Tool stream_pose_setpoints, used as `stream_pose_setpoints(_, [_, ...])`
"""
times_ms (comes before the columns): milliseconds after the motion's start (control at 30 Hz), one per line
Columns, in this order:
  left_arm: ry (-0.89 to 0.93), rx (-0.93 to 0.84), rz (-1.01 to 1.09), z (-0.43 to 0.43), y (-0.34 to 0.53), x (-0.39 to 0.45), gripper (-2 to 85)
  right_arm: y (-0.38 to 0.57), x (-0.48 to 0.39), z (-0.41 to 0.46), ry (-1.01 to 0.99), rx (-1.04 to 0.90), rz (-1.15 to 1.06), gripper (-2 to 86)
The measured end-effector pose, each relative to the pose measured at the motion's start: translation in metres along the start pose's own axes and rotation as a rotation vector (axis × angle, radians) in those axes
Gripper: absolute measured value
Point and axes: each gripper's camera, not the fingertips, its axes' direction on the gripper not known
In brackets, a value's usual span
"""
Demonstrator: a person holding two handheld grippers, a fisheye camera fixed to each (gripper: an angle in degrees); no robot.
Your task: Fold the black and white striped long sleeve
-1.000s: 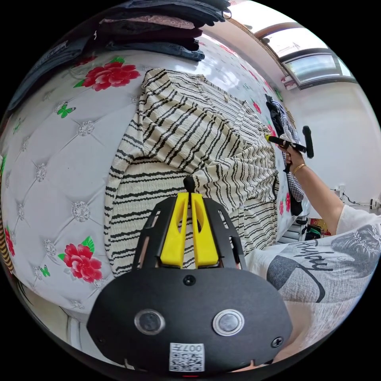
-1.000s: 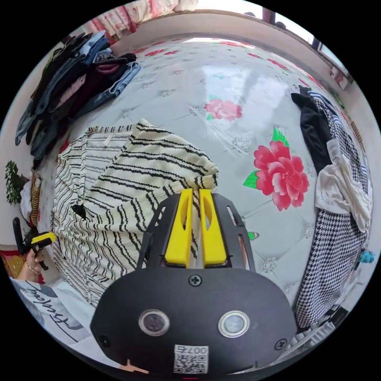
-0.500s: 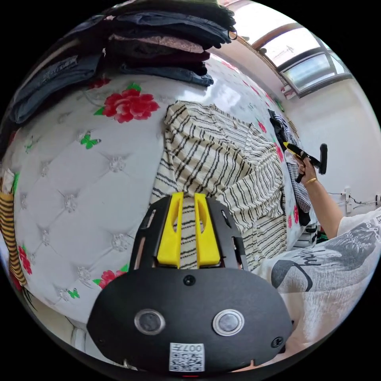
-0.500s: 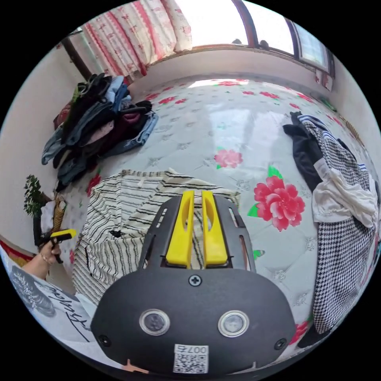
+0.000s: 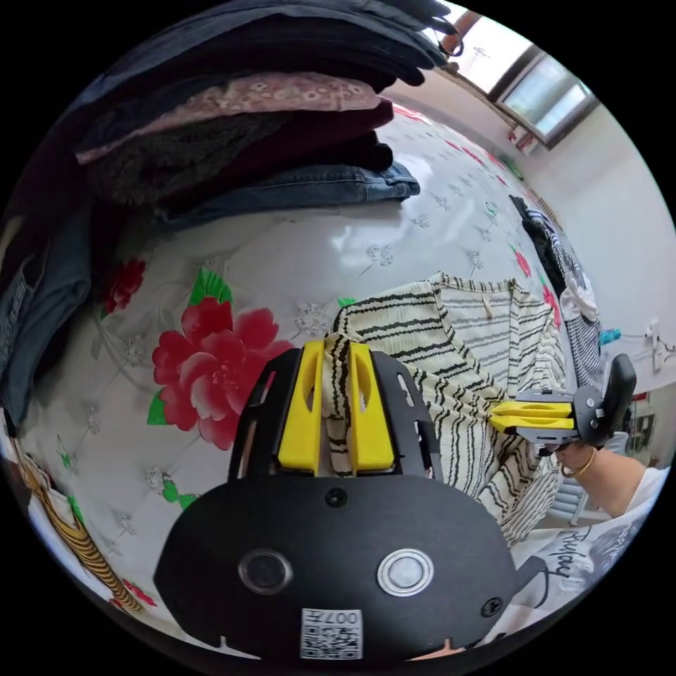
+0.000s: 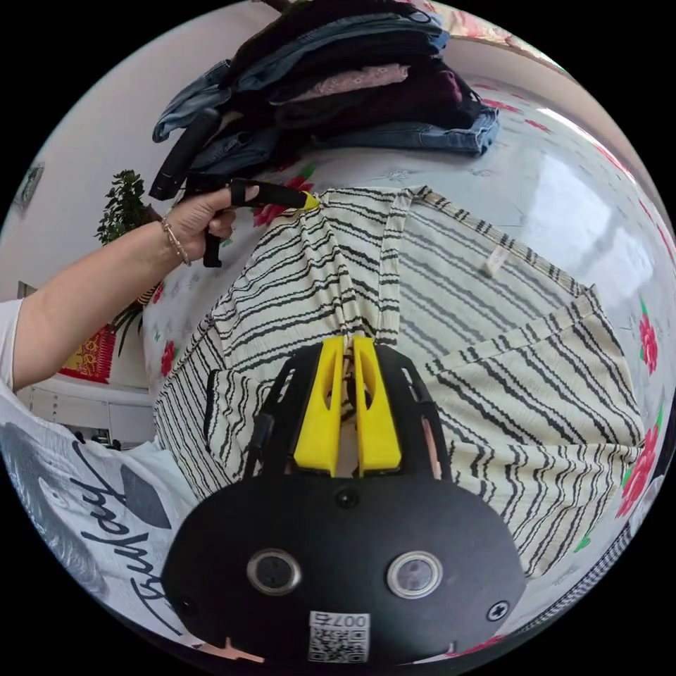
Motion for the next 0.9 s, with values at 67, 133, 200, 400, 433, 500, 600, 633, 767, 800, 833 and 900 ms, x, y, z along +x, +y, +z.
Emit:
stream_pose_setpoints(67, [0.017, 0.039, -0.031, -0.013, 0.012, -0.004, 6.5, -0.001, 0.010, -0.022, -0.030, 0.027, 0.025, 2.9])
stream_pose_setpoints(133, [-0.018, 0.093, -0.042, -0.041, 0.040, -0.004, 6.0, 0.009, 0.016, -0.049, -0.042, 0.085, 0.053, 3.8])
stream_pose_setpoints(200, [-0.026, 0.111, -0.059, -0.061, 0.072, -0.006, 6.1, 0.031, 0.024, -0.076, -0.065, 0.130, 0.110, 4.7])
stream_pose_setpoints(400, [0.053, 0.059, -0.157, -0.096, 0.223, -0.007, 9.9, 0.170, 0.042, -0.133, 0.015, 0.121, 0.413, 6.9])
stream_pose_setpoints(433, [0.054, 0.023, -0.170, -0.100, 0.254, -0.002, 10.7, 0.204, 0.042, -0.139, 0.047, 0.082, 0.480, 7.5])
stream_pose_setpoints(500, [0.052, -0.027, -0.205, -0.107, 0.297, 0.005, 11.1, 0.251, 0.038, -0.145, 0.087, 0.016, 0.567, 8.3])
stream_pose_setpoints(600, [0.075, -0.077, -0.279, -0.119, 0.360, 0.017, 11.8, 0.319, 0.025, -0.150, 0.085, -0.056, 0.692, 9.3])
stream_pose_setpoints(633, [0.085, -0.093, -0.305, -0.121, 0.381, 0.022, 12.3, 0.340, 0.019, -0.149, 0.073, -0.071, 0.732, 9.6])
stream_pose_setpoints(767, [0.084, -0.182, -0.356, -0.111, 0.421, 0.039, 13.3, 0.381, 0.001, -0.128, -0.006, -0.126, 0.798, 10.1])
stream_pose_setpoints(800, [0.082, -0.201, -0.360, -0.106, 0.425, 0.045, 13.5, 0.382, -0.001, -0.123, -0.018, -0.139, 0.798, 10.1])
stream_pose_setpoints(833, [0.052, -0.174, -0.350, -0.107, 0.423, 0.053, 13.4, 0.382, -0.002, -0.110, -0.047, -0.181, 0.793, 10.0])
stream_pose_setpoints(900, [-0.003, -0.219, -0.307, -0.103, 0.410, 0.063, 13.1, 0.376, -0.003, -0.105, 0.018, -0.219, 0.779, 9.5])
